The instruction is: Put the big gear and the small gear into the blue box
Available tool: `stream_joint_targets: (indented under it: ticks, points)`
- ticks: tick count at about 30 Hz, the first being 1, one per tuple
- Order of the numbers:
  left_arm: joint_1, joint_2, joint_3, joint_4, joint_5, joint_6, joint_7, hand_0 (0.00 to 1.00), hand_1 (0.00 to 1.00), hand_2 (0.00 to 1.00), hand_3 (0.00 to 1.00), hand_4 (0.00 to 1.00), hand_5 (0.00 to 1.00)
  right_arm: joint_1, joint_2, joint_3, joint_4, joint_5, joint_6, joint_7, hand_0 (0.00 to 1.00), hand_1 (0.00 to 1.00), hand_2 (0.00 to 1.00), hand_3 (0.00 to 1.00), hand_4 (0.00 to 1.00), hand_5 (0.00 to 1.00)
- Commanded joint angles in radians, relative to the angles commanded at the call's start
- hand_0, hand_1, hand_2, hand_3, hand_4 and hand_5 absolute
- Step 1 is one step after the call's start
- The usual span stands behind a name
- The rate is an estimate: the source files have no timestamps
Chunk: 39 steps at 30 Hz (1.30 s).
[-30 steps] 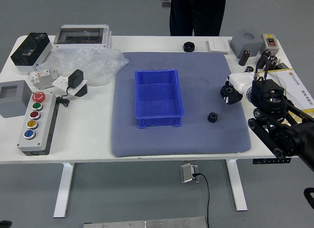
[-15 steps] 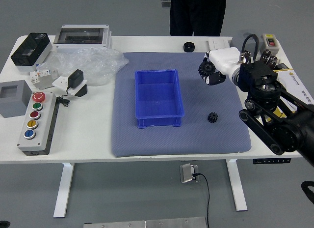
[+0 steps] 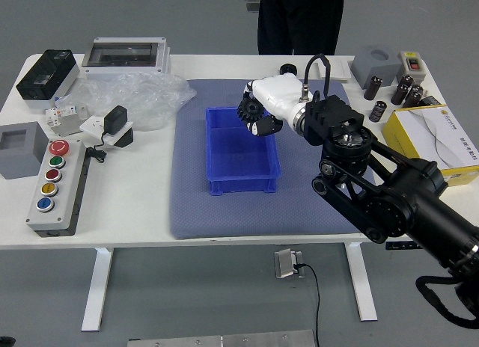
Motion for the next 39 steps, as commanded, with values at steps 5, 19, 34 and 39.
stream_joint_targets:
  ticks: [5,19,34,39]
  points:
    - [0.002,-0.002,0.001,0.000,-0.002,0.000,0.001,0.822,0.782,0.774,0.750,0.658,0.378,-0.003,0.026,-0.003,-0.012,0.006,0.024,-0.009,0.671,0.571,0.606,0.721,0.725,0.424]
    - [0.003,-0.003,0.000,0.000,-0.007,0.002,0.001,0.822,0.782,0.774,0.750,0.658,0.377,-0.006,0.035,0.021,-0.015,0.032,0.069,-0.017,0.766,0.669,0.792,0.987,0.883,0.542]
    - [0.003,0.001,-0.004,0.000,-0.015,0.006,0.000,0.822,0.781,0.774,0.750,0.658,0.376,-0.139,-0.208,0.129,0.121,0.098,0.083,-0.018,0.736,0.630,0.721,0.826,0.850,0.509]
    - [0.000,0.002,-0.004,0.000,-0.021,0.006,-0.002,0.822,0.781,0.774,0.750,0.658,0.376,-0.176,-0.249,0.125,0.126,0.117,0.099,-0.020,0.736,0.630,0.721,0.826,0.850,0.509]
